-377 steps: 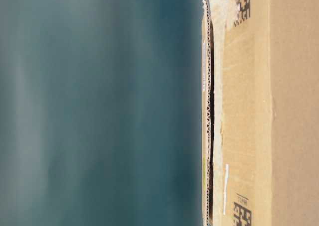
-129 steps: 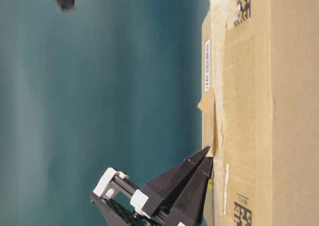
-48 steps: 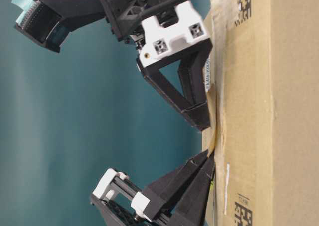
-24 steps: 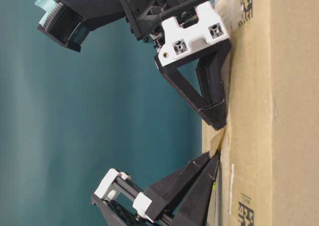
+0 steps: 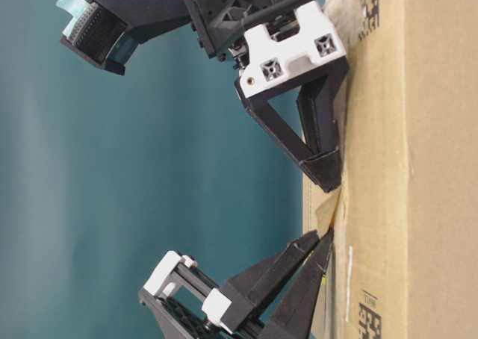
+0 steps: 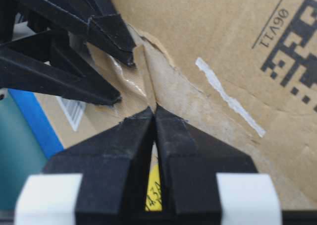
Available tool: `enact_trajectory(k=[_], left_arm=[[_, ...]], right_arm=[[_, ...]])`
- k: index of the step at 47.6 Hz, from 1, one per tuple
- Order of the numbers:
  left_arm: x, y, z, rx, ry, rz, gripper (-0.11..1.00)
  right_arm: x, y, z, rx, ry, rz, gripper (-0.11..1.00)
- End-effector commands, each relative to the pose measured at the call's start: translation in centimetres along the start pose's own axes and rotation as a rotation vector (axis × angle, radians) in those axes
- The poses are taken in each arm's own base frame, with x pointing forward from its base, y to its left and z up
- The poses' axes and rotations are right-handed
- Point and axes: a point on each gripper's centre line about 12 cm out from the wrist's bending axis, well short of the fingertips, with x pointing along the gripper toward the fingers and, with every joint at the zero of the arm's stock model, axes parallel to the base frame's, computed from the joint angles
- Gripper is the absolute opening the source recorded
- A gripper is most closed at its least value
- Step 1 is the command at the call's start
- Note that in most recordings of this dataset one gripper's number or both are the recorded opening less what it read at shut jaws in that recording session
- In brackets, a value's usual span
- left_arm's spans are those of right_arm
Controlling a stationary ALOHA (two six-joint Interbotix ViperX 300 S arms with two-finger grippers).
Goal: Apply tape along the seams of the closed cardboard box to seal it securely.
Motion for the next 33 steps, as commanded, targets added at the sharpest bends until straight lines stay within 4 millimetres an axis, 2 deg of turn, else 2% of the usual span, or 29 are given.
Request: enact_trajectory(k=[1,5,17,33], left_arm=[[-0.2,0.9,-0.1,0.001,0.005,0.013,0.01],[-0.3,1.1,-0.3,-0.001,0.013,0.008,0.06],[0.0,2.1,-0.1,0.01,0.02,-0.003,0.48],[0.6,2.6,0.1,0.111,0.046,-0.104,0.49]], right_arm=[[-0.1,0.1,0.6,0.005,-0.018,0.001,0.46],[-0.1,0.1,0.6,0.006,-0.018,0.001,0.46],[-0.1,0.2,0.6,0.007,-0.017,0.003,0.46],[-0.2,0.6,0.3,0.007,-0.012,0.01,0.46]])
